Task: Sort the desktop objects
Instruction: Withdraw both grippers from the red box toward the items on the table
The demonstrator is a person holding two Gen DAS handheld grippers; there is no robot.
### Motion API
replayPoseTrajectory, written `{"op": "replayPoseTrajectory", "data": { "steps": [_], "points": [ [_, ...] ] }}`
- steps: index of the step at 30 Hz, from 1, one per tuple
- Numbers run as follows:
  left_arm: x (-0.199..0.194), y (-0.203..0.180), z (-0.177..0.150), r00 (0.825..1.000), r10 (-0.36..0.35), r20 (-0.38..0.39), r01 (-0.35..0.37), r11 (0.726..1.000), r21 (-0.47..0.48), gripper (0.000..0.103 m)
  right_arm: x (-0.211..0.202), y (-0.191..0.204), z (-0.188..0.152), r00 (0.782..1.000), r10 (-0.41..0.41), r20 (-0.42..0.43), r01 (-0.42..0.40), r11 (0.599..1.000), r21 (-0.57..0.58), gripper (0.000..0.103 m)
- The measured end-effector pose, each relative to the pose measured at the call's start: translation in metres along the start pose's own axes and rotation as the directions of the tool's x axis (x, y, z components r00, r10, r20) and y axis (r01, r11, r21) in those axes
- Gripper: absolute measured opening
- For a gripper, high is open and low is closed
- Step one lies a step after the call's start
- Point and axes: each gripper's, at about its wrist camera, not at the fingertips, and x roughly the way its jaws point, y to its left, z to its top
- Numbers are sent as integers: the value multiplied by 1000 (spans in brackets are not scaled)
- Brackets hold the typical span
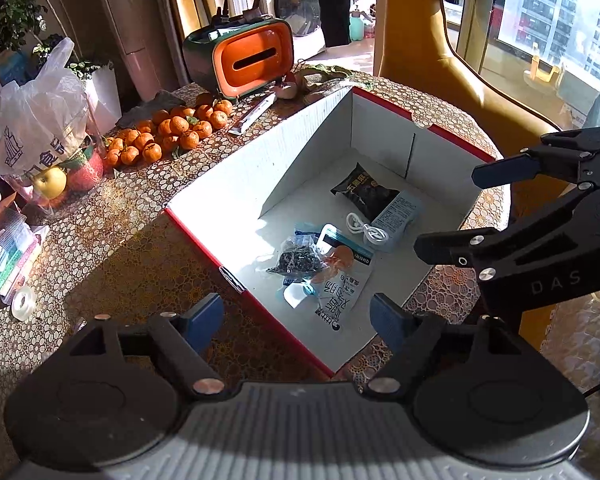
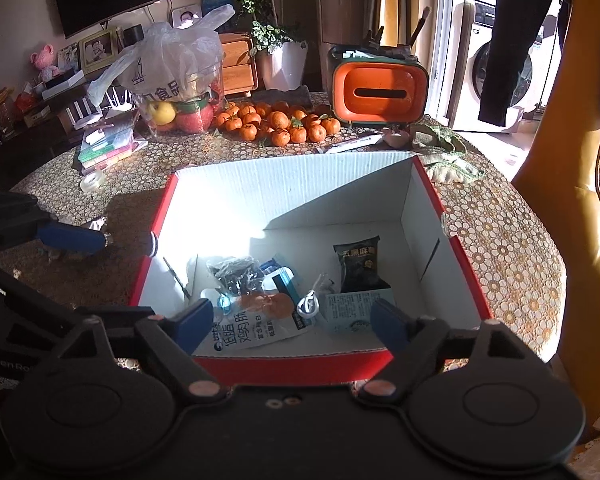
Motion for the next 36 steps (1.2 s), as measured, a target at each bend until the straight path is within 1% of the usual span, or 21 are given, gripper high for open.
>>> {"op": "replayPoseTrajectory", "data": {
  "steps": [4, 8, 12, 14, 16, 17, 30, 36],
  "points": [
    [-11, 3, -9, 1000, -6, 16, 7, 1000, -29, 83, -14, 7, -4, 1000, 15, 27, -15, 1000, 0, 91],
    [-23, 7, -19, 999, 4, 44, -2, 999, -53, 84, -29, 17, -8, 998, 18, 55, -17, 1000, -25, 96],
    [-34, 14, -29, 997, 11, 70, -5, 997, -79, 86, -44, 29, -12, 996, 18, 84, -13, 999, -52, 97],
    [-40, 19, -36, 996, 12, 83, -5, 996, -91, 91, -50, 36, -14, 995, 18, 94, -13, 998, -63, 98],
    [-45, 23, -41, 995, 18, 93, -9, 995, -101, 102, -55, 42, -16, 994, 22, 107, -15, 997, -74, 99],
    [-47, 25, -44, 995, 23, 101, -12, 994, -107, 103, -57, 45, -17, 994, 25, 109, -17, 997, -75, 99],
    [-81, 62, -78, 985, 55, 161, -26, 984, -177, 103, -70, 91, -27, 987, 64, 149, -50, 994, -98, 99],
    [-93, 80, -94, 979, 94, 182, -60, 980, -187, 103, -65, 115, -33, 986, 89, 140, -74, 991, -112, 99]
  ]
}}
